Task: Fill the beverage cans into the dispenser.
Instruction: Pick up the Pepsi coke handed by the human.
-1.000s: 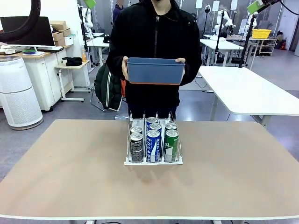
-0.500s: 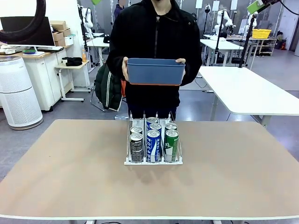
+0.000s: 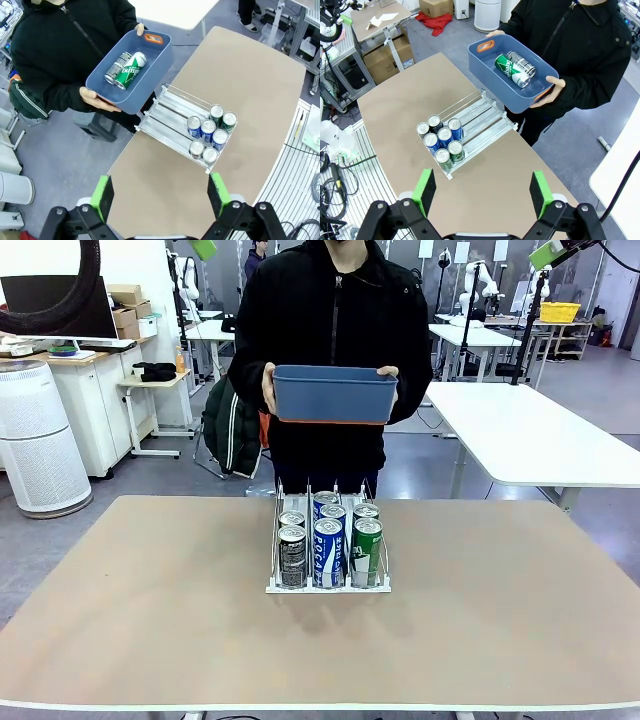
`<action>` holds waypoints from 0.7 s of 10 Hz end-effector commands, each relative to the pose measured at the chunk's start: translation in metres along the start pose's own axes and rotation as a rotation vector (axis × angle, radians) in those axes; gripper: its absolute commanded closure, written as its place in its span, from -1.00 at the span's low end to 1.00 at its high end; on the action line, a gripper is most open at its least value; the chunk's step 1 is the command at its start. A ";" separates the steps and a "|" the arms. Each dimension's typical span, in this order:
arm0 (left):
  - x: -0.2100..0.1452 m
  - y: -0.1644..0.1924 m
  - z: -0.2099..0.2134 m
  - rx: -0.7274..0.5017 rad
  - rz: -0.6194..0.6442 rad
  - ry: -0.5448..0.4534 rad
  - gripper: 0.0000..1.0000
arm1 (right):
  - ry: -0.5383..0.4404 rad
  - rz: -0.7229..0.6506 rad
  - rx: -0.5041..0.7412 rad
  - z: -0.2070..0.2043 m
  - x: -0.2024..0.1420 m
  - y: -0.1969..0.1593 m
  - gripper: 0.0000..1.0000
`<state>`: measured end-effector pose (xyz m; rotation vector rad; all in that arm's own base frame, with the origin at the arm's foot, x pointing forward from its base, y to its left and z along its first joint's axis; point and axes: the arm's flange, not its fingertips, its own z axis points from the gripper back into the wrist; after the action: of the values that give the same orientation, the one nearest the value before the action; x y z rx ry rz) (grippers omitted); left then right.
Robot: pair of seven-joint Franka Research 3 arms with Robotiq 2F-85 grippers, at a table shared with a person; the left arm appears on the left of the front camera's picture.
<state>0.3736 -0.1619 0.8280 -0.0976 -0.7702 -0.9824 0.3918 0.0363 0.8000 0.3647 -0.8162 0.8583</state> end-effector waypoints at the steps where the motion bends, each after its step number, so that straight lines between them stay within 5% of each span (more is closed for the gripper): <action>1: 0.001 -0.002 0.009 -0.007 0.007 -0.037 -1.00 | 0.000 -0.002 0.001 0.000 0.000 0.000 -1.00; 7: 0.001 -0.002 0.009 -0.007 0.007 -0.037 -1.00 | 0.000 -0.002 0.001 0.000 0.000 0.000 -1.00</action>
<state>0.3685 -0.1610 0.8355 -0.1033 -0.7898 -0.9817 0.3918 0.0362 0.7999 0.3647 -0.8162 0.8583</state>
